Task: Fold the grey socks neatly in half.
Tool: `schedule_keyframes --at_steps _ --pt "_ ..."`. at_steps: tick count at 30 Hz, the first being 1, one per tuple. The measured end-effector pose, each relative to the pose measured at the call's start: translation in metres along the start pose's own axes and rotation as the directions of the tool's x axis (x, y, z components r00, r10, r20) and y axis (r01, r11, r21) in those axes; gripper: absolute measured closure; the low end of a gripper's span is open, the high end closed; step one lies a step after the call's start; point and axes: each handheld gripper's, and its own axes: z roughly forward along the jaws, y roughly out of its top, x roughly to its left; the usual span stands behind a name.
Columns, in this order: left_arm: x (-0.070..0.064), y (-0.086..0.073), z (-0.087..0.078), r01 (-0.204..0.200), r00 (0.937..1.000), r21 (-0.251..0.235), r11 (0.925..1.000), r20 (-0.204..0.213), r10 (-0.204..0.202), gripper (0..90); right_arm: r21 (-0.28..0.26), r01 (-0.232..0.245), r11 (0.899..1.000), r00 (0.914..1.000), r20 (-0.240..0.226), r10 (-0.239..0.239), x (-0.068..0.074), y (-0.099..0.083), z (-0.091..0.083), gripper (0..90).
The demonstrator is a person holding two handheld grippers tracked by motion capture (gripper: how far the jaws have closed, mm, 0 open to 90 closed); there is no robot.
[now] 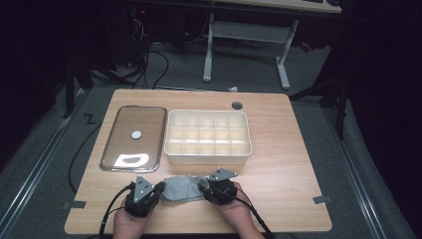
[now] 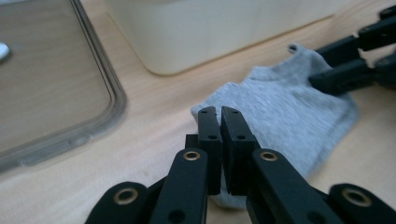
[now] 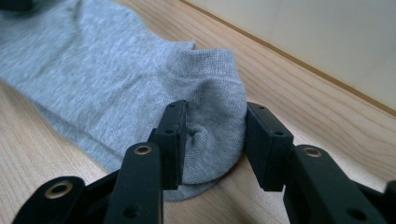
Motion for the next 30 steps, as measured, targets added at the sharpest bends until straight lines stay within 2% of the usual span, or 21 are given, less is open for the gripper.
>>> schedule_keyframes --at_steps 1,3,7,9,12,14,18,19,23,25,28,30 --pt "-0.002 -0.003 0.000 -0.017 0.9998 0.023 0.9996 -0.003 0.017 87.5 0.000 0.003 1.000 1.0000 -0.001 -0.003 0.000 0.000 0.000 62.1" --pt "-0.004 -0.009 0.004 -0.045 0.9982 0.056 0.9974 -0.035 0.048 87.5 0.000 0.001 1.000 1.0000 -0.002 -0.001 0.000 0.000 0.000 62.1" --pt "-0.005 -0.012 0.010 -0.049 0.9980 0.077 0.9958 -0.037 0.052 87.3 0.013 -0.011 1.000 0.9999 -0.001 0.011 -0.001 0.002 0.000 59.6" --pt "-0.007 -0.012 0.010 -0.059 0.9973 0.078 0.9952 -0.039 0.063 87.2 0.003 -0.007 1.000 1.0000 0.001 0.007 0.000 0.003 -0.005 67.6" --pt "-0.010 -0.012 0.011 -0.067 0.9964 0.078 0.9947 -0.046 0.071 87.2 -0.031 0.006 0.999 0.9999 0.015 -0.006 0.002 0.005 -0.017 85.9" --pt "-0.011 -0.012 0.011 -0.072 0.9957 0.077 0.9944 -0.052 0.076 87.2 -0.031 0.014 0.999 0.9998 0.011 -0.014 0.003 0.007 -0.023 87.8" --pt "-0.012 -0.012 0.012 -0.081 0.9946 0.079 0.9936 -0.059 0.086 87.1 -0.015 0.015 1.000 0.9999 -0.006 -0.015 0.005 0.006 -0.024 87.8" --pt "-0.013 -0.012 0.012 -0.080 0.9943 0.077 0.9938 -0.064 0.085 87.1 -0.004 0.001 1.000 0.9999 -0.017 -0.001 0.006 0.004 -0.023 86.3" --pt "-0.013 -0.013 0.012 -0.088 0.9933 0.078 0.9931 -0.069 0.093 86.9 0.023 -0.035 0.999 0.9989 -0.032 0.035 0.009 -0.005 -0.019 70.8" --pt "-0.013 -0.013 0.012 -0.088 0.9931 0.078 0.9930 -0.071 0.094 86.7 0.029 -0.024 0.999 0.9987 -0.045 0.025 0.012 -0.008 -0.017 66.0" --pt "-0.012 -0.013 0.011 -0.093 0.9918 0.079 0.9926 -0.081 0.099 86.5 0.018 -0.012 1.000 0.9993 -0.034 0.013 0.017 -0.012 -0.015 66.9" --pt "-0.010 -0.013 0.011 -0.092 0.9907 0.080 0.9926 -0.093 0.099 86.2 0.013 -0.007 1.000 0.9991 -0.042 0.008 0.019 -0.013 -0.015 71.9"
